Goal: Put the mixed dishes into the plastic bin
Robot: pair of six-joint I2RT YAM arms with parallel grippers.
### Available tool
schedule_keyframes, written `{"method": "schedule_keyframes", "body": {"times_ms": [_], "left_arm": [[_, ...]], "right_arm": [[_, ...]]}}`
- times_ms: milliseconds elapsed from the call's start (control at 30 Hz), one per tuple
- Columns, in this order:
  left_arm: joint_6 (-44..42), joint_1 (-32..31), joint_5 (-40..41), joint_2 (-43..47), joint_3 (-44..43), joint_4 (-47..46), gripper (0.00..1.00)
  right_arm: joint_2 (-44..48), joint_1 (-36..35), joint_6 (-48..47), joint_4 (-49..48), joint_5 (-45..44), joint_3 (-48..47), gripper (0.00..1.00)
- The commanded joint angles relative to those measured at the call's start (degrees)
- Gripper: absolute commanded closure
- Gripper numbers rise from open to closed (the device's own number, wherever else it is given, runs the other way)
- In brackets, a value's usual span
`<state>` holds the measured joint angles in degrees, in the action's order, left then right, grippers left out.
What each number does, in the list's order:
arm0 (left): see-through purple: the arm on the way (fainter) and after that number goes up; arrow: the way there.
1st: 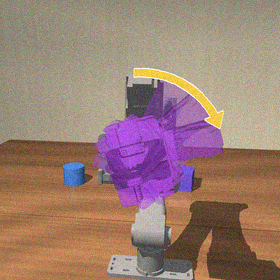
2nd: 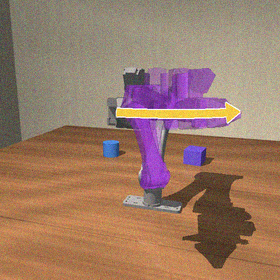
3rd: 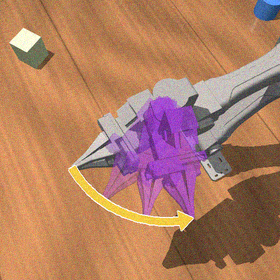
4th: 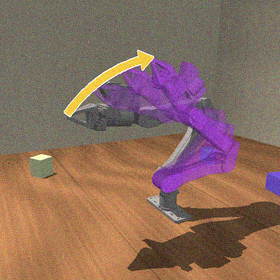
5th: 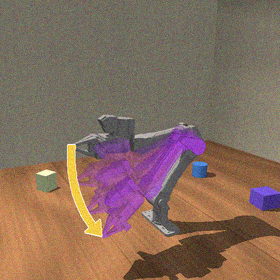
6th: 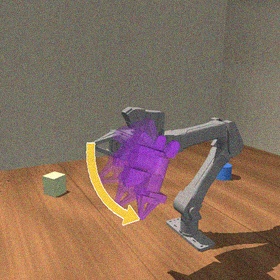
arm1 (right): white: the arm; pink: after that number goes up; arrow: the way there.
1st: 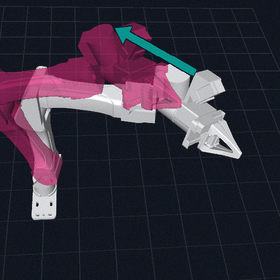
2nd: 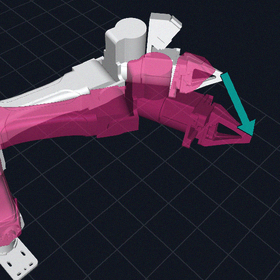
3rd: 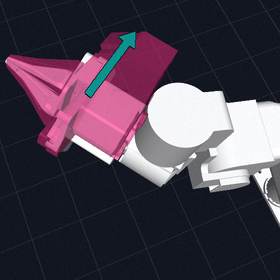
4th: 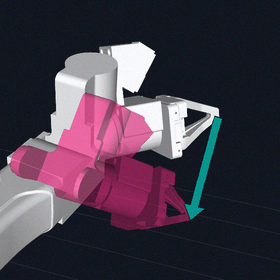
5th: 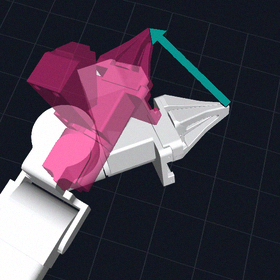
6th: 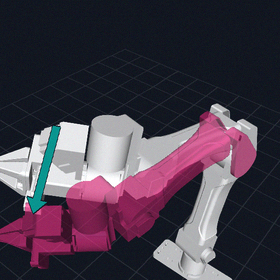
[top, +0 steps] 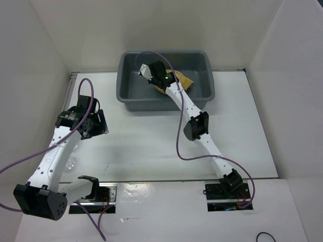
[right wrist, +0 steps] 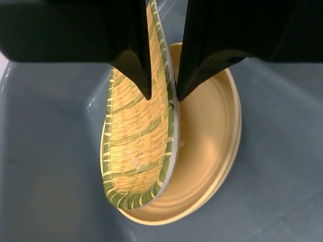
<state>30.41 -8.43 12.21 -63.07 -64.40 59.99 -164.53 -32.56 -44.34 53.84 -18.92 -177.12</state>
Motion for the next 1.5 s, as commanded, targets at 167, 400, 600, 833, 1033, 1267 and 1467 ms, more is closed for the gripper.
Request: {"method": "schedule_keyframes", "body": {"times_ms": [167, 400, 600, 833, 1033, 1267, 1467], "left_arm": [[0.6, 0.3, 1.0, 0.5, -1.9, 0.0, 0.24], [0.6, 0.8, 1.0, 0.0, -1.9, 0.0, 0.24], [1.8, 0.8, 5.5, 0.7, -4.1, 0.7, 0.25], [3.0, 1.3, -2.7, -6.3, -20.0, 3.1, 0.27], [8.7, 3.7, 4.6, -13.3, -26.0, 5.0, 0.03], [9.2, 11.2, 1.2, -12.2, -11.7, 1.6, 0.0], [0.4, 19.5, 9.9, -26.4, -16.7, -0.1, 0.0]], "right_arm": [[3.1, -1.7, 2.7, -5.5, -1.0, -2.6, 0.4], [11.4, -0.9, 11.2, -9.6, 2.4, -2.6, 0.36], [23.5, 3.5, 22.9, -7.3, 0.9, -2.6, 0.16], [43.1, 12.0, 33.6, 12.7, 18.1, 12.6, 0.06], [65.1, 14.6, 34.9, 12.1, 23.3, 45.5, 0.02], [96.8, 15.2, 37.0, -3.4, 21.7, 96.8, 0.02], [113.7, 12.5, 37.9, -22.4, 8.0, 122.8, 0.02]]}}
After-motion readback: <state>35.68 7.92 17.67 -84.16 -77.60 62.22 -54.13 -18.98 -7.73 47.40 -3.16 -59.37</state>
